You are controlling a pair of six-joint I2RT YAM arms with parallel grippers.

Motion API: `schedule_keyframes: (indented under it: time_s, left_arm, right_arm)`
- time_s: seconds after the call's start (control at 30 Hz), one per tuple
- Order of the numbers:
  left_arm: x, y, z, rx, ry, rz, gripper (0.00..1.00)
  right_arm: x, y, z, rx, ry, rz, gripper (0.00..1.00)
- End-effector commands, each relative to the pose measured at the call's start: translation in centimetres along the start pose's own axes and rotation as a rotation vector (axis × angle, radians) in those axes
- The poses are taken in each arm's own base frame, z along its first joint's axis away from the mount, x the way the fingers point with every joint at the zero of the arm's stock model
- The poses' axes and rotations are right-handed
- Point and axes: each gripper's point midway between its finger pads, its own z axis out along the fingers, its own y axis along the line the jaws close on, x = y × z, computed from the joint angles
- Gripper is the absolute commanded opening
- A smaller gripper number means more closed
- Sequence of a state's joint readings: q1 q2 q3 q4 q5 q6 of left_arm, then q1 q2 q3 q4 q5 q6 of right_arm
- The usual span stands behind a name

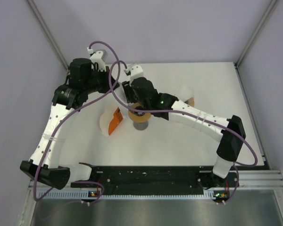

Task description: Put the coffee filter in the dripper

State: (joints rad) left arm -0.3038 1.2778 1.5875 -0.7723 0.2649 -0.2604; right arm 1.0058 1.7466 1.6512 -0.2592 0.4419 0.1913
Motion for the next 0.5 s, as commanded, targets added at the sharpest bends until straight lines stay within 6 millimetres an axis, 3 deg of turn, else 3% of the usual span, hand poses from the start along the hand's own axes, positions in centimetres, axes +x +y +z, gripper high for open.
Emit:
schedule_keyframes:
  time_s: [0.0, 0.07, 0.17, 0.3, 0.47]
  left_arm:
    - [-2.0, -1.2, -0.4, 0.040, -0.062, -0.003, 0.00]
    - [-1.9, -0.7, -0.4, 0.021, -0.064, 0.015, 0.00]
    - [-1.5, 0.2, -0.4, -0.015, -0.056, 0.088, 0.00]
    - [-0.9, 2.3, -0.2, -0.099, -0.023, 0.176, 0.00]
    - [-0.3, 1.9, -0.1, -0.075, 0.001, 0.193, 0.00]
  right_arm:
    - [-4.6, 0.3, -2.4, -0.055, -0.135, 0.107, 0.40]
    - [-5.0, -0.2, -2.8, -0.042, -0.146, 0.111, 0.26]
    - [-5.0, -2.1, -3.3, -0.005, -0.145, 0.115, 0.13]
    - [-4.8, -4.0, -4.1, 0.013, -0.131, 0.118, 0.06]
    - [-4.7, -4.9, -4.5, 0.036, -0.115, 0.090, 0.06]
